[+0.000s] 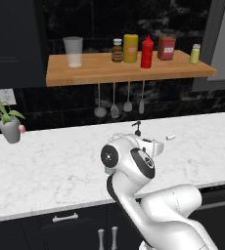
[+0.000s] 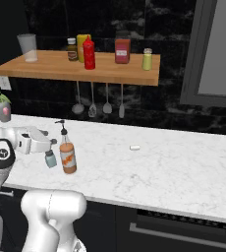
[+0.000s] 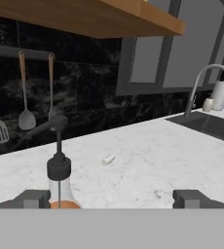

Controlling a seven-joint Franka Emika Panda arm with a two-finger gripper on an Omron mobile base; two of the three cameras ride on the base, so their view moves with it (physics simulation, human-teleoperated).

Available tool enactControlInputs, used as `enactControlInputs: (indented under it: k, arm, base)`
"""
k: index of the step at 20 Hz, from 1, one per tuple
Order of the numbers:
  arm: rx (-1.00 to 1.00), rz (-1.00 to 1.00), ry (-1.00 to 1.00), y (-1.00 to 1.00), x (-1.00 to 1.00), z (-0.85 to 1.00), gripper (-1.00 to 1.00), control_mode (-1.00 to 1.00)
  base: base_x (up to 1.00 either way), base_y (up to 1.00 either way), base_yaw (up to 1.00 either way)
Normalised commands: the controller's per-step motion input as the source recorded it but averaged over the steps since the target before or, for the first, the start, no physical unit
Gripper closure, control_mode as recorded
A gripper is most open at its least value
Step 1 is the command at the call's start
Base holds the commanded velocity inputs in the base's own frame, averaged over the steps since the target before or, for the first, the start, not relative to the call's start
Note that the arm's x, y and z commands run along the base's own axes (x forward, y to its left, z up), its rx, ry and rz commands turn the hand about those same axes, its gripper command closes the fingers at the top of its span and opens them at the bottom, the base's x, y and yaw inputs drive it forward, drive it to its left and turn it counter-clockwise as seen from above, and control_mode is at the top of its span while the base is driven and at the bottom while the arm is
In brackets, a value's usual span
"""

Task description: Put the shaker and condiment bottle from the counter next to their counterparts in the cabinet.

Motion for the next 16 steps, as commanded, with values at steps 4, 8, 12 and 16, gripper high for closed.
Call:
enactControlInputs:
  k: [4,8,12,16]
  arm:
    - [-0.04,0.00,-0.05,0.05,0.00,-0.25,-1.00,-1.00]
    - [-0.02,0.00,-0.01,0.02,0.00,-0.15,-1.00,-1.00]
    - [0.00,0.00,0.00,0.00,0.02,-0.06,-1.00,-1.00]
    - [-0.04,0.00,0.00,0.10,0.08,-0.16,-1.00,-1.00]
  base:
    - [0.00,0.00,0.00]
    - [0.00,0.00,0.00]
    - [0.00,0.00,0.00]
    - [0.00,0.00,0.00]
